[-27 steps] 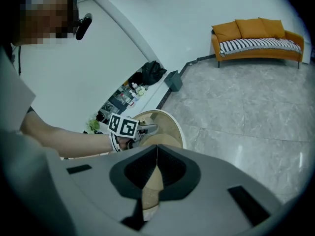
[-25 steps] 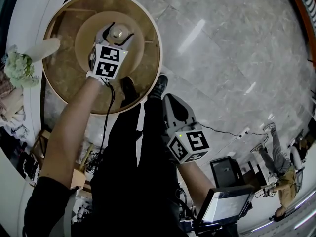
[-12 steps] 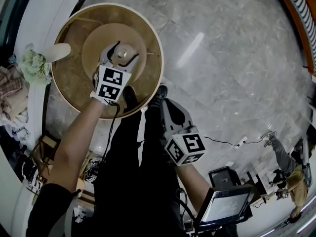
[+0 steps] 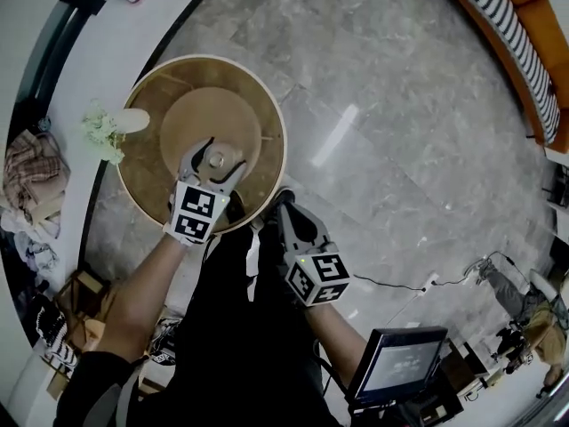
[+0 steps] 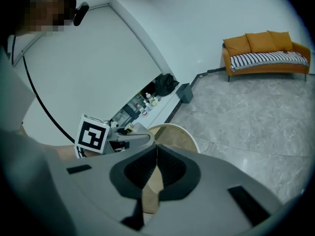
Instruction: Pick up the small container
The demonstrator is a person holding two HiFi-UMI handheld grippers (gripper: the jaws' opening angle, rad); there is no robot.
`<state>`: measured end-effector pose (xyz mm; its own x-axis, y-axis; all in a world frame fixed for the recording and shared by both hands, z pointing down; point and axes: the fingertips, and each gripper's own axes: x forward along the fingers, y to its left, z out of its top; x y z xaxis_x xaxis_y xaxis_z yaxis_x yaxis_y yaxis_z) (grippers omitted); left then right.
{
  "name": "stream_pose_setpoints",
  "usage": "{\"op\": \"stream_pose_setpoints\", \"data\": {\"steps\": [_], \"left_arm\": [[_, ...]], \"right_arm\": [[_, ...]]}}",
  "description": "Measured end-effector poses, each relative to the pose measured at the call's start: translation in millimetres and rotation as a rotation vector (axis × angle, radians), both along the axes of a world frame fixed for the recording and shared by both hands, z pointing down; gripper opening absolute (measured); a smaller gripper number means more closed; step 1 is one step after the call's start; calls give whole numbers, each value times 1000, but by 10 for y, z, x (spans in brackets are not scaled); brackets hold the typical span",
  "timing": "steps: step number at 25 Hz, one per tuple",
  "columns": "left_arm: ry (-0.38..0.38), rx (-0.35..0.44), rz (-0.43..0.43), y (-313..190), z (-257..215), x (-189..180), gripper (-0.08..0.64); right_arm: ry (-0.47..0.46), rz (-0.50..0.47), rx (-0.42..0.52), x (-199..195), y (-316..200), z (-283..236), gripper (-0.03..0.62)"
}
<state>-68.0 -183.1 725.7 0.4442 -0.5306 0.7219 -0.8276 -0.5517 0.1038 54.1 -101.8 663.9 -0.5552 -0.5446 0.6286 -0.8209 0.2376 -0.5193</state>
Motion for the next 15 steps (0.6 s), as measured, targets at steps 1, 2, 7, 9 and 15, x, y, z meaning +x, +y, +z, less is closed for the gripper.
{"op": "stream_pose_setpoints", "data": {"steps": [1, 2, 7, 9, 15], "left_arm": [[8, 3, 1, 44, -121, 14, 328], [19, 6, 4, 88, -243, 33, 328], [55, 38, 29, 282, -802, 133, 328], [46, 51, 47, 387, -998, 182, 328], [29, 72, 87, 722, -1486, 302, 328]], "right_arm": [[-3, -1, 6, -5, 19, -74, 6], [-6, -1, 13, -10, 39, -148, 6], [-18, -13, 44, -31, 147, -469, 6], [-18, -13, 51, -3, 209, -583, 6], [-18, 15, 70, 164, 281, -861, 6]]}}
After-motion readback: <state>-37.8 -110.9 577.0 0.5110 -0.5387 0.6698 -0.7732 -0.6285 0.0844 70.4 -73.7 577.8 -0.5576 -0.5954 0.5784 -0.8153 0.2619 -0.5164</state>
